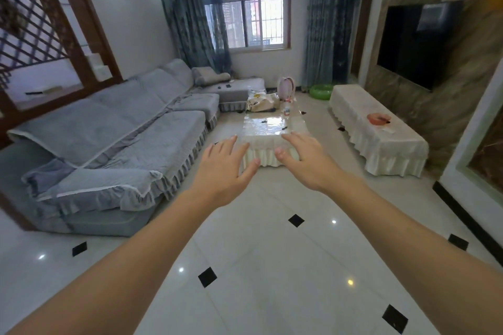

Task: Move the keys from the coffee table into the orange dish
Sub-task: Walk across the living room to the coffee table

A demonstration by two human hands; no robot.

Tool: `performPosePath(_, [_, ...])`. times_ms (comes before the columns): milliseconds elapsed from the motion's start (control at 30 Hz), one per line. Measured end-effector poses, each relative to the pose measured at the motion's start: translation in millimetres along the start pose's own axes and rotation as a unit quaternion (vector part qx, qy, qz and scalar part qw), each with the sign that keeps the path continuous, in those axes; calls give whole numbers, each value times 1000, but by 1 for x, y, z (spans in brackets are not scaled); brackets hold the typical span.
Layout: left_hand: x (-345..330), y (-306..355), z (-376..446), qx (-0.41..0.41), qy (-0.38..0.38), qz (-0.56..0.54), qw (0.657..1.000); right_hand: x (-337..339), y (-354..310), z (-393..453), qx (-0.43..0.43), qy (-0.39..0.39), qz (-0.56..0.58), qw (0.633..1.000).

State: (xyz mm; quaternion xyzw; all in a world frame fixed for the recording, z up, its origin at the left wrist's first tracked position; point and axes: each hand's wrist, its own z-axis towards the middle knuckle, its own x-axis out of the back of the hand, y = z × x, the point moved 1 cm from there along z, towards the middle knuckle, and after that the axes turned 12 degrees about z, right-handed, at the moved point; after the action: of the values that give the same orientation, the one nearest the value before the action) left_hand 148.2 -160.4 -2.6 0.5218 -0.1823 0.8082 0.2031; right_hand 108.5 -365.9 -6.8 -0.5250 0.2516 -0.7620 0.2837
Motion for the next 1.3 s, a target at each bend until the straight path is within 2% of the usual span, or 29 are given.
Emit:
performPosePath(333, [-70,-59,84,31,-20,-27,999,-55,33,103,-2,-25,-14,1000])
performPosePath(667, [-128,-121,202,26,8,-62,998,-70,53,236,-17,-8,-95,995])
performPosePath(933, [-165,-168,272,34,27,-84,995,-99,78,319,-25,-20,-72,997])
performPosePath(1300, [-252,-204,412,46,12,-69,997,-132,167,473,-40,-19,-18,999])
